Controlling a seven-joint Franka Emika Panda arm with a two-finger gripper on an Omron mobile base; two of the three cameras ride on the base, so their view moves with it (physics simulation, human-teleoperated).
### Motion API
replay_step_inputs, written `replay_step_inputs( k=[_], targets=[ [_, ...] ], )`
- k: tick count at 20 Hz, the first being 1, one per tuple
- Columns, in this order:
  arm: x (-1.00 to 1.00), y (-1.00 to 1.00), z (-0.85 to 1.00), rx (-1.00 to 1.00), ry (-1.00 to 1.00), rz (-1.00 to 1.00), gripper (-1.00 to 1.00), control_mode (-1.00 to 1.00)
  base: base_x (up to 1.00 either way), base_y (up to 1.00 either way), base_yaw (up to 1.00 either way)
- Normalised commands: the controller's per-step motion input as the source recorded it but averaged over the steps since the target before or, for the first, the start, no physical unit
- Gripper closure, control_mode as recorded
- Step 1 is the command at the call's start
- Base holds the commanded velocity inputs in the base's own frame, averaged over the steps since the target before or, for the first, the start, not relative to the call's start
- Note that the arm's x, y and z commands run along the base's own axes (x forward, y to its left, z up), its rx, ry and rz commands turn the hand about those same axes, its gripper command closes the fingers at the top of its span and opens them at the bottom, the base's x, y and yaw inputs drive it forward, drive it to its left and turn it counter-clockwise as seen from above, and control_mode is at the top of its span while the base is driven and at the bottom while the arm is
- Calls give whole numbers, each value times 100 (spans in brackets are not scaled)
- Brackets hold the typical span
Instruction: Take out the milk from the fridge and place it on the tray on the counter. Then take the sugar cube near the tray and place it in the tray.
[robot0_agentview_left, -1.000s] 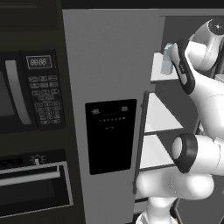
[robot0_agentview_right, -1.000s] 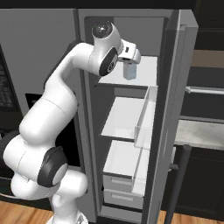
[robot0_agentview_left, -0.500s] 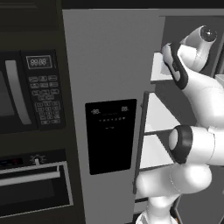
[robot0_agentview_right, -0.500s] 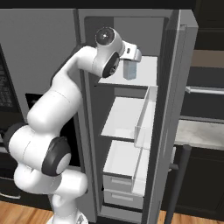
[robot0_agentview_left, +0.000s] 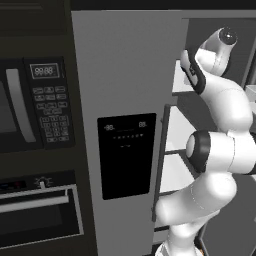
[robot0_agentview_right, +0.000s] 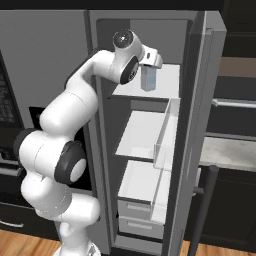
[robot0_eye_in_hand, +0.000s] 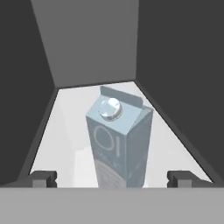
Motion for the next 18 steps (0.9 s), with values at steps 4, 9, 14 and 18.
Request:
replay_step_inputs(
  k=[4, 9, 14, 18],
  targets=[
    [24, 0, 2, 0, 5, -3, -100, -100, 0, 0, 0],
    [5, 0, 0, 0, 0, -11, -100, -100, 0, 0, 0],
    [4, 0, 0, 0, 0, -5, -100, -100, 0, 0, 0],
    [10, -22, 0, 1, 0, 4, -100, -100, 0, 0, 0]
  ],
)
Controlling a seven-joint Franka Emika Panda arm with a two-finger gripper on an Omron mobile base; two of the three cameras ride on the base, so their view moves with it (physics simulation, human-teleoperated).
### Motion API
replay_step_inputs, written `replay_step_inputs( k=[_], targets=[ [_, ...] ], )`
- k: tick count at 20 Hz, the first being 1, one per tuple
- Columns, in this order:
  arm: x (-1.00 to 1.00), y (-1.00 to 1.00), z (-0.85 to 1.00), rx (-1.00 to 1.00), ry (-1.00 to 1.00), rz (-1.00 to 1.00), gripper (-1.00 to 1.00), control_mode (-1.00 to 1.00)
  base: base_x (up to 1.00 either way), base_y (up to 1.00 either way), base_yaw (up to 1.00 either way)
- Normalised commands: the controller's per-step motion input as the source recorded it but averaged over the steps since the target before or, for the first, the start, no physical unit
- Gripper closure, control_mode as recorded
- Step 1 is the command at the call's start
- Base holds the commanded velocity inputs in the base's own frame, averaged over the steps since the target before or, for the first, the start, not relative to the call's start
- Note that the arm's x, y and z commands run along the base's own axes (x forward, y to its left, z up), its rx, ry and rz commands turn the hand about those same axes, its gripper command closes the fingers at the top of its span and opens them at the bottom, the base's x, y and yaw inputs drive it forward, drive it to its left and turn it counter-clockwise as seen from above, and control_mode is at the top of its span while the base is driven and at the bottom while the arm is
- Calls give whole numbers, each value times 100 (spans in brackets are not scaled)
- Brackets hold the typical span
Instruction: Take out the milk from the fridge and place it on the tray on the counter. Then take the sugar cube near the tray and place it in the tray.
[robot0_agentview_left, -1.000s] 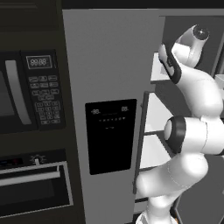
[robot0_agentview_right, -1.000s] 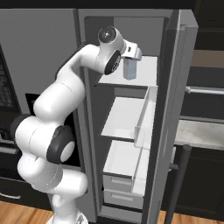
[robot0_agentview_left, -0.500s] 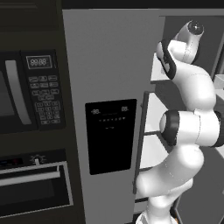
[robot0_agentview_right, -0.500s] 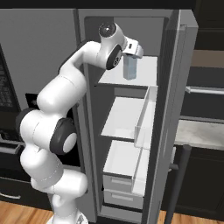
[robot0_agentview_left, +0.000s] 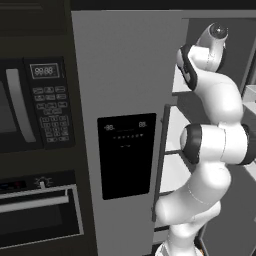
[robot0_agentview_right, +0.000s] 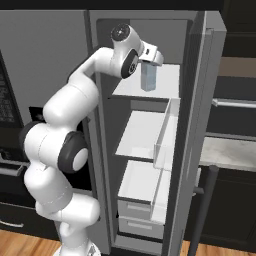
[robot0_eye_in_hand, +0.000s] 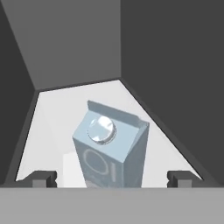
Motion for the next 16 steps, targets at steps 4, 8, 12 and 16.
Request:
replay_step_inputs(
  k=[4, 8, 12, 16],
  targets=[
    [8, -20, 0, 0, 0, 4, -100, -100, 0, 0, 0],
    [18, -5, 0, 0, 0, 1, -100, -100, 0, 0, 0],
    [17, 0, 0, 0, 0, 0, -100, -100, 0, 0, 0],
    [22, 0, 0, 0, 0, 0, -100, -100, 0, 0, 0]
  ],
)
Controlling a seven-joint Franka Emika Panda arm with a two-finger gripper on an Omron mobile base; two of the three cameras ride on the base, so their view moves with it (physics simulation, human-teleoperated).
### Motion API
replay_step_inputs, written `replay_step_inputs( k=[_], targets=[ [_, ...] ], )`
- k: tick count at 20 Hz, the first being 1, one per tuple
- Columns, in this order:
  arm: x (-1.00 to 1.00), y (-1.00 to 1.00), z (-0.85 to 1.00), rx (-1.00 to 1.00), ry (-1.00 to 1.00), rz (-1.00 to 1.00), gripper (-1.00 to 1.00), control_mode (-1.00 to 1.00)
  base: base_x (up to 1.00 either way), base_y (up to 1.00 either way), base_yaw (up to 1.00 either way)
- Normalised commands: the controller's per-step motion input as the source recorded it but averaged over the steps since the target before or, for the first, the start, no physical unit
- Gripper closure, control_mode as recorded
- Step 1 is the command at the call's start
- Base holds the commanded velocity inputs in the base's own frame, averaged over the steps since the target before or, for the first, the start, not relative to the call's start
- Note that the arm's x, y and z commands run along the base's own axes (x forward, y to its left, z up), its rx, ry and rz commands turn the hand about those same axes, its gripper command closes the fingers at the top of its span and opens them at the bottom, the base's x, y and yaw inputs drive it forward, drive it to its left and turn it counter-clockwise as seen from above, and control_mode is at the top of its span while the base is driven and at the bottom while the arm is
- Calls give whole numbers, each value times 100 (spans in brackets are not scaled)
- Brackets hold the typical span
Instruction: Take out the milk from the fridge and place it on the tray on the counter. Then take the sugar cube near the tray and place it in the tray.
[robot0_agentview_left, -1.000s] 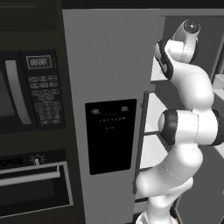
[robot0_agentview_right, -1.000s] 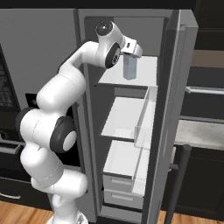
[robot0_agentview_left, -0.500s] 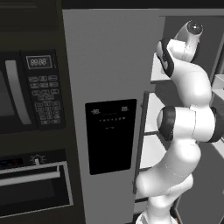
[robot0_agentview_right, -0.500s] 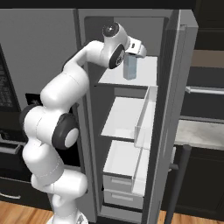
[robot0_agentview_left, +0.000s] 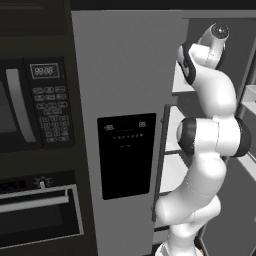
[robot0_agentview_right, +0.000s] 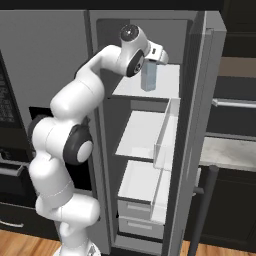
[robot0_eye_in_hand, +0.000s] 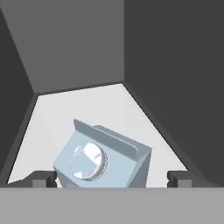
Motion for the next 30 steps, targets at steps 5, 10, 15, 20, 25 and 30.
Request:
replay_step_inputs(
  k=[5, 10, 15, 20, 25, 30],
  targets=[
    [21, 0, 0, 0, 0, 0, -100, -100, 0, 0, 0],
    [17, 0, 0, 0, 0, 0, 100, -100, 0, 0, 0],
    [6, 0, 0, 0, 0, 0, 100, -100, 0, 0, 0],
    [-11, 0, 0, 0, 0, 0, 100, -100, 0, 0, 0],
    [-93, 10, 0, 0, -3, 1, 100, -100, 0, 0, 0],
    [-100, 58, -1, 0, -15, 6, 100, -100, 0, 0, 0]
  ],
)
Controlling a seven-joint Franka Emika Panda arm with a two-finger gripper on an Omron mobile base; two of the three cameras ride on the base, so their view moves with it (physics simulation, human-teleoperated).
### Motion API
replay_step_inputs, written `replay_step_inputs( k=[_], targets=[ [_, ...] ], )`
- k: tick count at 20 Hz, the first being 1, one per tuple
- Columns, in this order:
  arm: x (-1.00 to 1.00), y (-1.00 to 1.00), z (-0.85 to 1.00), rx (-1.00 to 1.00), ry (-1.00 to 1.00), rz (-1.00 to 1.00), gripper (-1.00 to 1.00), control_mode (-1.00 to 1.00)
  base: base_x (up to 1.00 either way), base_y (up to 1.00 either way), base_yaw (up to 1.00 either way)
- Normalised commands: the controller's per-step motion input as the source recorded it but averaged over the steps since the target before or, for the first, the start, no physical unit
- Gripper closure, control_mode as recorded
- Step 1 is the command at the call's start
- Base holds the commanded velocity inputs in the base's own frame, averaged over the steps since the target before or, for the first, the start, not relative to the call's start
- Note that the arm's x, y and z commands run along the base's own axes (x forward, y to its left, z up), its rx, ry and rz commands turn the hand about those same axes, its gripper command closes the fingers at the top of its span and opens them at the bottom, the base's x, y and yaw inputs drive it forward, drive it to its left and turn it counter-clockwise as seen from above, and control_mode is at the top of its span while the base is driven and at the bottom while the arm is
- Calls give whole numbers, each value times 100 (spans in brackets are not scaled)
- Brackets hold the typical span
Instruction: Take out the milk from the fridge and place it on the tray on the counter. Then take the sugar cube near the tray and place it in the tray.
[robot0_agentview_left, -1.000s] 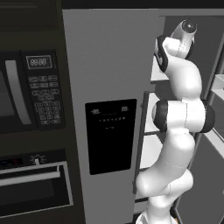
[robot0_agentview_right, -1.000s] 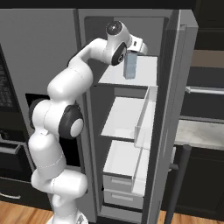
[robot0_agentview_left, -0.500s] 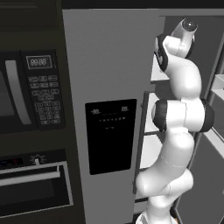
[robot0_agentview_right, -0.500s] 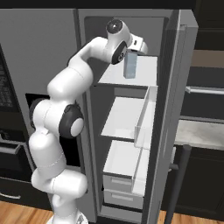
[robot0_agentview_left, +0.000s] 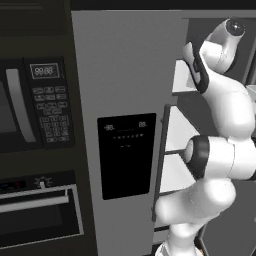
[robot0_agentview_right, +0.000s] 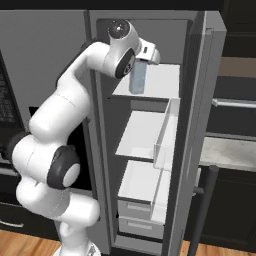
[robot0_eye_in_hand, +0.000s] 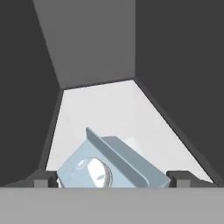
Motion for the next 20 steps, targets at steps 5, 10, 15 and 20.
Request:
replay_step_inputs(
  k=[5, 10, 15, 20],
  targets=[
    [-100, 66, -6, 0, -23, 9, 100, -100, 0, 0, 0],
    [-100, 22, 30, -3, -1, 7, 100, -100, 0, 0, 0],
    [-100, 0, 68, -7, 0, 0, 100, -100, 0, 0, 0],
    [-100, 25, 10, -1, 8, 5, 100, -100, 0, 0, 0]
  ],
)
